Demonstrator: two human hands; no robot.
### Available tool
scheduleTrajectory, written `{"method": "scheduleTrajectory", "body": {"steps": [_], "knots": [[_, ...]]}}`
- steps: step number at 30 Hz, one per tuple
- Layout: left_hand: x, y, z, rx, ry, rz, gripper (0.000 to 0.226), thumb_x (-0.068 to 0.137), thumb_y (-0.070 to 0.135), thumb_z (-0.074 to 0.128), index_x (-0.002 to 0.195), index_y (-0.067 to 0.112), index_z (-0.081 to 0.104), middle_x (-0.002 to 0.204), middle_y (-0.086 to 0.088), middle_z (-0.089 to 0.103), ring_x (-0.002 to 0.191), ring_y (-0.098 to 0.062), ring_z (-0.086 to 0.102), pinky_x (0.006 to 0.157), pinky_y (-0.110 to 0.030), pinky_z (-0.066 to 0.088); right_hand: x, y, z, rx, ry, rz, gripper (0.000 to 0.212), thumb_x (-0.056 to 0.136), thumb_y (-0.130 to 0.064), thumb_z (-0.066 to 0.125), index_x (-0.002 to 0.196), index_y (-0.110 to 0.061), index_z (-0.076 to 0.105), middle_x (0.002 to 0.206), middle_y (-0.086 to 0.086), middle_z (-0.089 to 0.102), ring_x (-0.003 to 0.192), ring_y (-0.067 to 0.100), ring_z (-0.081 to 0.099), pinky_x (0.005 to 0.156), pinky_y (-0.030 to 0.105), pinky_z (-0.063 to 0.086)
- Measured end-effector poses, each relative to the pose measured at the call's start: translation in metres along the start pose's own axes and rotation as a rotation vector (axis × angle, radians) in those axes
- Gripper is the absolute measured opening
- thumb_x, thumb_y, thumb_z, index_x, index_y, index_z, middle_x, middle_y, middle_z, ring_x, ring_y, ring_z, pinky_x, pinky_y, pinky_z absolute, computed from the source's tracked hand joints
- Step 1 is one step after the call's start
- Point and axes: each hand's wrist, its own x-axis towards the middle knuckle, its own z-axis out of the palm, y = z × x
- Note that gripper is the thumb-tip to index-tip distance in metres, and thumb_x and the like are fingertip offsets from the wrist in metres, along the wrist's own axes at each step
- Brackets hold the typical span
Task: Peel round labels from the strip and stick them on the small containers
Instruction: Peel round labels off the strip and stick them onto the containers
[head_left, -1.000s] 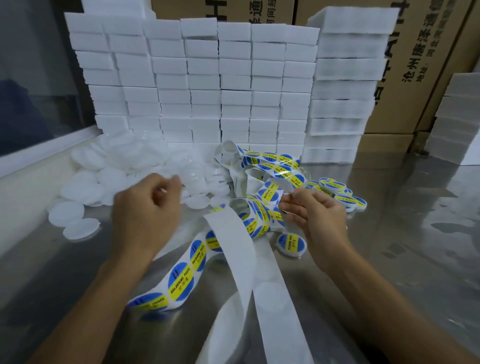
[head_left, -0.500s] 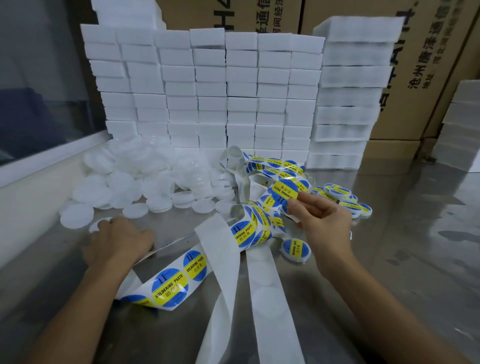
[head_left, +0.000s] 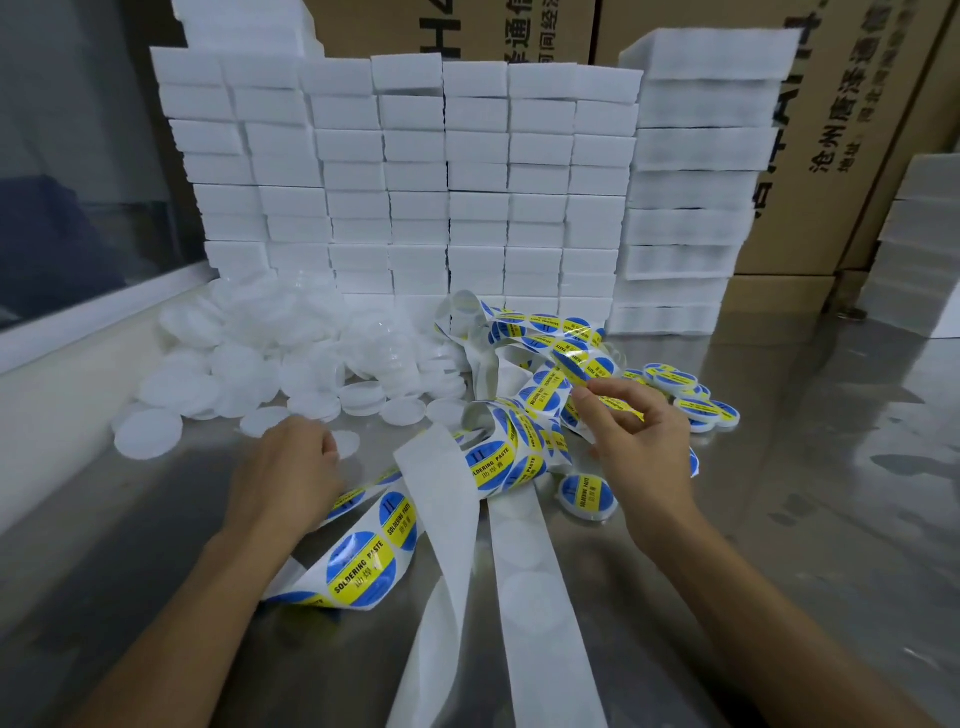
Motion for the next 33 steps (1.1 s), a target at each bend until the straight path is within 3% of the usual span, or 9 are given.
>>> {"method": "scheduleTrajectory", "body": {"steps": [5,8,10,15,20,25,27,31,33], "knots": [[-0.005,0.025,-0.015,-0.190,0.294,0.254,0.012,0.093,0.005,0.053,0.085,0.012,0.059,0.088,-0.001,0.059,0.075,-0.025,0.055,0.063,-0.038,0.043,-0.006,-0.004,0.003,-0.031,-0.032,-0.116,0.032,0.085,-0.016,0.074,0.110,-0.033,0.062,0.097,0.000,0.070,0.086,0.018,0.069,0.070,0.037,0.056],[-0.024,0.050,-0.022,-0.507,0.365,0.363,0.009,0.094,0.011,0.057,0.089,0.017,0.062,0.085,0.008,0.066,0.078,-0.009,0.060,0.064,-0.025,0.048,-0.013,-0.006,0.009,0.000,-0.128,-0.173,0.045,0.083,-0.013,0.076,0.119,-0.031,0.055,0.093,-0.003,0.071,0.082,0.012,0.068,0.071,0.034,0.057],[-0.035,0.069,-0.022,-0.813,0.300,0.271,0.012,0.094,0.013,0.057,0.086,0.021,0.061,0.084,0.011,0.067,0.080,-0.002,0.064,0.066,-0.011,0.048,-0.017,-0.006,0.012,0.031,-0.192,-0.185,0.054,0.080,-0.013,0.079,0.123,-0.032,0.052,0.099,-0.002,0.071,0.088,0.013,0.070,0.076,0.029,0.057],[-0.047,0.095,-0.019,-1.320,-0.040,0.068,0.015,0.096,0.003,0.052,0.086,0.010,0.061,0.078,-0.003,0.073,0.071,-0.017,0.073,0.063,-0.019,0.056,-0.022,-0.009,0.018,0.085,-0.284,-0.158,0.066,0.077,-0.011,0.082,0.128,-0.035,0.047,0.105,-0.001,0.074,0.096,0.017,0.070,0.075,0.026,0.057],[-0.050,0.098,-0.017,-1.357,-0.137,-0.012,0.010,0.096,0.006,0.053,0.092,0.002,0.062,0.082,-0.012,0.073,0.071,-0.025,0.074,0.064,-0.027,0.060,-0.024,-0.009,0.021,0.123,-0.330,-0.135,0.062,0.078,-0.003,0.079,0.122,-0.036,0.050,0.085,0.003,0.076,0.075,0.016,0.072,0.065,0.025,0.054],[-0.046,0.095,-0.017,-1.469,-0.236,-0.090,0.012,0.086,-0.004,0.064,0.095,0.004,0.065,0.081,-0.010,0.075,0.076,-0.025,0.074,0.065,-0.026,0.060,-0.022,-0.007,0.020,0.163,-0.291,-0.122,0.060,0.076,0.000,0.080,0.117,-0.034,0.054,0.081,0.007,0.076,0.072,0.021,0.072,0.066,0.025,0.055],[-0.045,0.093,-0.014,-1.495,-0.252,-0.109,0.016,0.082,-0.006,0.067,0.094,0.005,0.066,0.081,-0.009,0.075,0.078,-0.025,0.074,0.064,-0.024,0.059,-0.022,-0.007,0.020,0.159,-0.284,-0.128,0.057,0.077,-0.001,0.079,0.117,-0.033,0.055,0.084,0.005,0.076,0.075,0.020,0.073,0.067,0.026,0.056],[-0.040,0.086,-0.008,-1.557,-0.279,-0.148,0.023,0.073,0.003,0.073,0.096,0.004,0.067,0.085,-0.013,0.076,0.079,-0.027,0.074,0.064,-0.024,0.058,-0.022,-0.006,0.021,0.018,-0.103,-0.217,0.030,0.083,-0.013,0.076,0.105,-0.030,0.064,0.115,-0.004,0.061,0.090,0.009,0.070,0.072,0.037,0.057],[-0.037,0.082,-0.006,-1.608,-0.281,-0.184,0.031,0.064,0.008,0.075,0.095,0.004,0.068,0.085,-0.014,0.075,0.078,-0.027,0.074,0.064,-0.024,0.058,-0.016,-0.007,0.017,-0.054,-0.011,-0.274,0.014,0.087,-0.015,0.072,0.094,-0.027,0.068,0.109,-0.006,0.061,0.086,0.008,0.069,0.069,0.031,0.054]]}}
